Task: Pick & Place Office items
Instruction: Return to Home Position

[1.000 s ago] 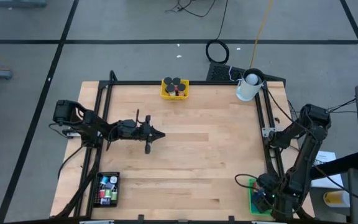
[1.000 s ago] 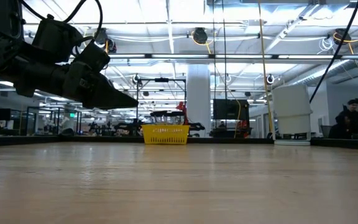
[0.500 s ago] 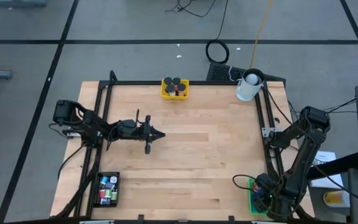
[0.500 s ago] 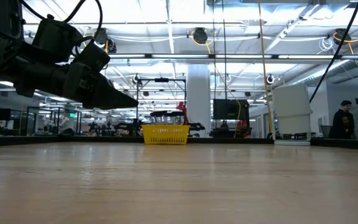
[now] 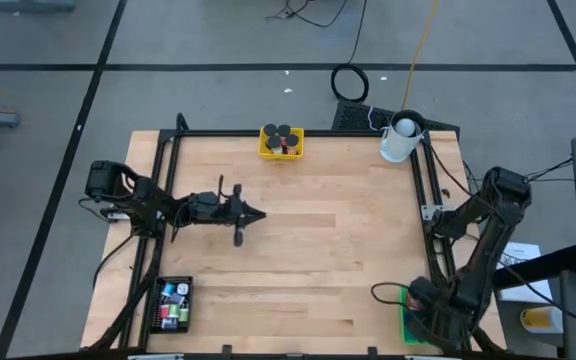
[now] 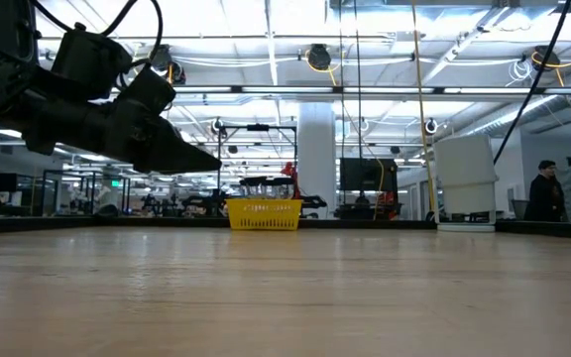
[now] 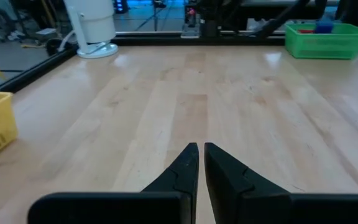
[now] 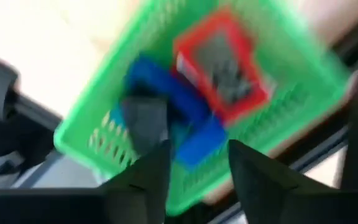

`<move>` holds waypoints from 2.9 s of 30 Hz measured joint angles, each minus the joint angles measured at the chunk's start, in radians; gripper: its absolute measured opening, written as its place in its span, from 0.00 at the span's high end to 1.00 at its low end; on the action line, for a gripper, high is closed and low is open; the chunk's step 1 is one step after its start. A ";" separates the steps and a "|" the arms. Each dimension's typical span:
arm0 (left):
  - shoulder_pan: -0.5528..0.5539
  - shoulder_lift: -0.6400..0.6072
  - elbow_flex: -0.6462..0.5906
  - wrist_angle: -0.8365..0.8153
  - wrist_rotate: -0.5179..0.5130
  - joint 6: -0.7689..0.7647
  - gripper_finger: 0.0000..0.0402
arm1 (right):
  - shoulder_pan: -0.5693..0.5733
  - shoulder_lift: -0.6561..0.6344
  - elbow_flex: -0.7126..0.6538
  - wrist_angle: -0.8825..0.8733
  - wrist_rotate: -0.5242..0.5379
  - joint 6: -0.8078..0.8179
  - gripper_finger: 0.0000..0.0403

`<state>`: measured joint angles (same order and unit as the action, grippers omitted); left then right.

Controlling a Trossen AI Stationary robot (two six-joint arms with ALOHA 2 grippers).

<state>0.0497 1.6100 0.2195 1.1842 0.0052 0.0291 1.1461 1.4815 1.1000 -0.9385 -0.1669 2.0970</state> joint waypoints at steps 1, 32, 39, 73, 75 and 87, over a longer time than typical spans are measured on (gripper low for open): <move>0.000 0.000 0.000 0.000 -0.011 0.000 0.91 | -0.015 -0.004 0.000 -0.018 0.000 -0.036 0.62; 0.071 -0.330 -0.207 0.017 -0.028 0.063 0.91 | -1.172 -0.301 -0.634 1.335 -0.059 -2.196 1.00; 0.103 -0.429 -0.206 -0.089 -0.020 0.052 0.91 | -1.238 -0.504 -0.865 1.549 -0.077 -2.191 1.00; 0.420 -0.791 -0.205 -0.427 0.363 0.044 0.91 | -1.427 -0.856 -1.085 1.702 -0.161 -2.116 1.00; 0.444 -0.813 -0.205 -0.442 0.364 0.040 0.91 | -1.456 -0.878 -1.085 1.679 -0.175 -2.116 1.00; 0.507 -0.982 -0.205 -0.593 0.410 0.035 0.91 | -1.576 -1.015 -1.085 1.529 -0.272 -2.144 1.00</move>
<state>0.5564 0.6279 0.0147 0.5909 0.4147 0.0642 -0.4300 0.4665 0.0151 0.5905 -0.4385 -0.0467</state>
